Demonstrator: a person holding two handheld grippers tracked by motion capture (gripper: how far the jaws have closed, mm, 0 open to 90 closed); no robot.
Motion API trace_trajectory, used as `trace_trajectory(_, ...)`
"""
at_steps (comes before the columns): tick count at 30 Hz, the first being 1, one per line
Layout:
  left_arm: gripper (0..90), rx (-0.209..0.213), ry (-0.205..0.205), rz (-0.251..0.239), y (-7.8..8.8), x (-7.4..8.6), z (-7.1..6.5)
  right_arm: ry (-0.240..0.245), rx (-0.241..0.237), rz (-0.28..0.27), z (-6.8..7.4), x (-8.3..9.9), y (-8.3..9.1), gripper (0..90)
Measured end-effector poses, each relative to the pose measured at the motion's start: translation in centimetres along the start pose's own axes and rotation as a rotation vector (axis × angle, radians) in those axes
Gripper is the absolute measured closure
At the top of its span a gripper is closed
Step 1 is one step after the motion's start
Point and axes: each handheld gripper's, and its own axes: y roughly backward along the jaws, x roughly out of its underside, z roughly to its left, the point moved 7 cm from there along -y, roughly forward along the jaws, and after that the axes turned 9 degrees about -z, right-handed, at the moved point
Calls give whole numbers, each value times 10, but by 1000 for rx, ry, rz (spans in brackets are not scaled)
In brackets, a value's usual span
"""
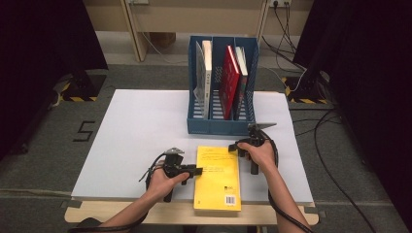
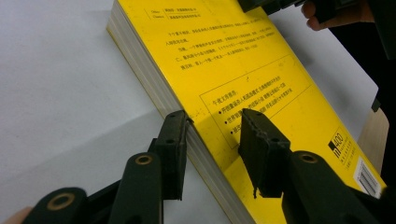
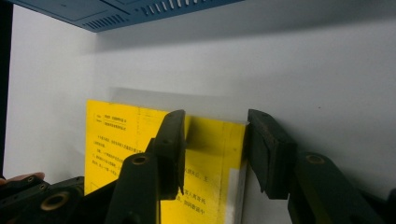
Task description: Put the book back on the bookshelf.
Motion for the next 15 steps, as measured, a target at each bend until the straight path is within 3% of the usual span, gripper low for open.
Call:
trace_trajectory(2, 611, 4, 7, -1, 0, 0, 0, -9, -13, 3, 3, -1, 5, 631)
trace_trajectory(8, 612, 13, 17, -6, 2, 0, 1, 24, -40, -10, 8, -5, 15, 651)
trace_trajectory(15, 612, 25, 36, -9, 3, 0, 3, 17, -93, -29, 15, -7, 24, 666)
